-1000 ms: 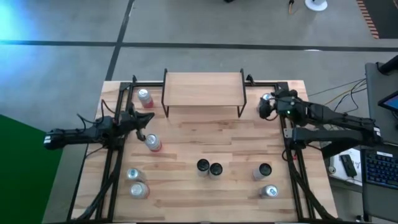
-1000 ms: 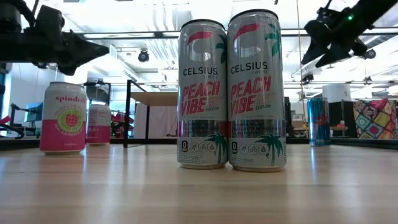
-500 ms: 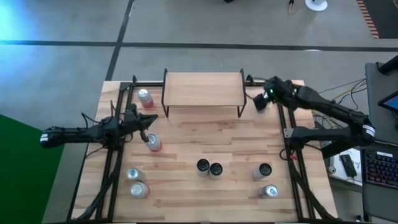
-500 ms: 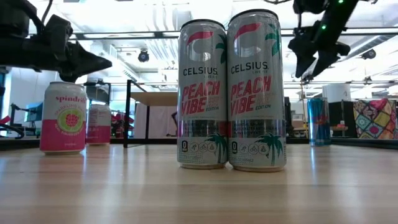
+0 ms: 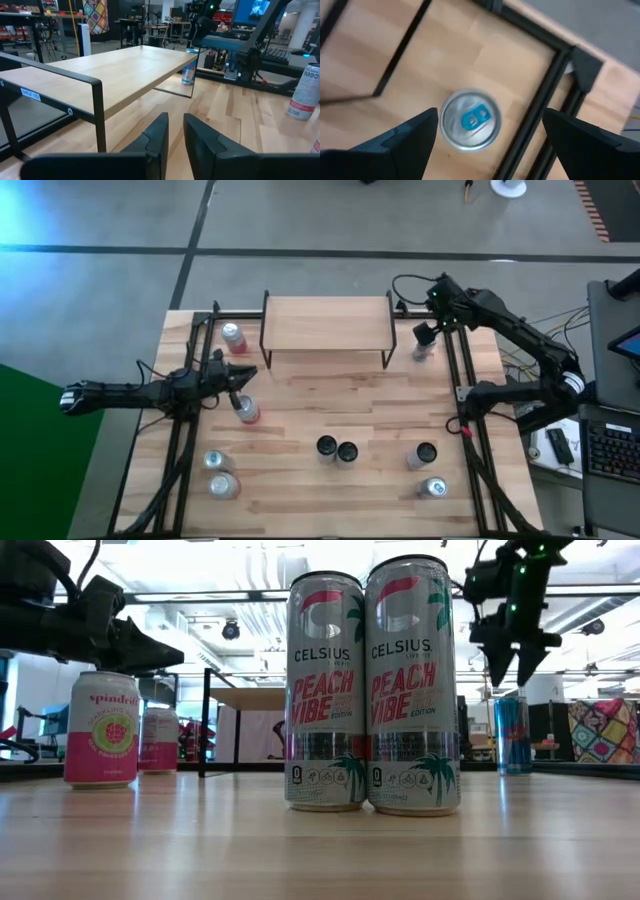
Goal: Place canned beverage on shelf
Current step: Put the top right blue soda can on the shelf
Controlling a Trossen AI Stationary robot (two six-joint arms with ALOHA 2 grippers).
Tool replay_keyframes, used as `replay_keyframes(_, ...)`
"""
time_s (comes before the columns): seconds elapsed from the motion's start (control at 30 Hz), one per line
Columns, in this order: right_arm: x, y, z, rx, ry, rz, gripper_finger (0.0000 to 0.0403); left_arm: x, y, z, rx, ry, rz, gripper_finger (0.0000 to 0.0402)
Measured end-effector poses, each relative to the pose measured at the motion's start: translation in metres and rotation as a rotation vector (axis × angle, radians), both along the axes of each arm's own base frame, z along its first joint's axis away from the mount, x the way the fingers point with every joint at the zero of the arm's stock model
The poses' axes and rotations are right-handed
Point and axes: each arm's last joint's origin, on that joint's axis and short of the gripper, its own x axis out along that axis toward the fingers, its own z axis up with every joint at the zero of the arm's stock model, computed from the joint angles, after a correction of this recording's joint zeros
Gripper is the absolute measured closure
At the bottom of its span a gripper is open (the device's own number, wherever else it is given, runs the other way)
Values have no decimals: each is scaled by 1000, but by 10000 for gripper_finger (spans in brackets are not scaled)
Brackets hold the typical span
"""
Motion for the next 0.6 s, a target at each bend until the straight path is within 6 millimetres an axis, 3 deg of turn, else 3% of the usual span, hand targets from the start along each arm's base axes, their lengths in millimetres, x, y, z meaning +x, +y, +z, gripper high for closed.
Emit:
replay_keyframes(0.33, 4, -6, -30, 108, 44, 56, 57, -1, 3, 3, 21, -20, 112, 354)
replay_keyframes(0.6, 6, -14, -43, 114, 61, 89, 90, -2, 3, 3, 20, -20, 130, 354)
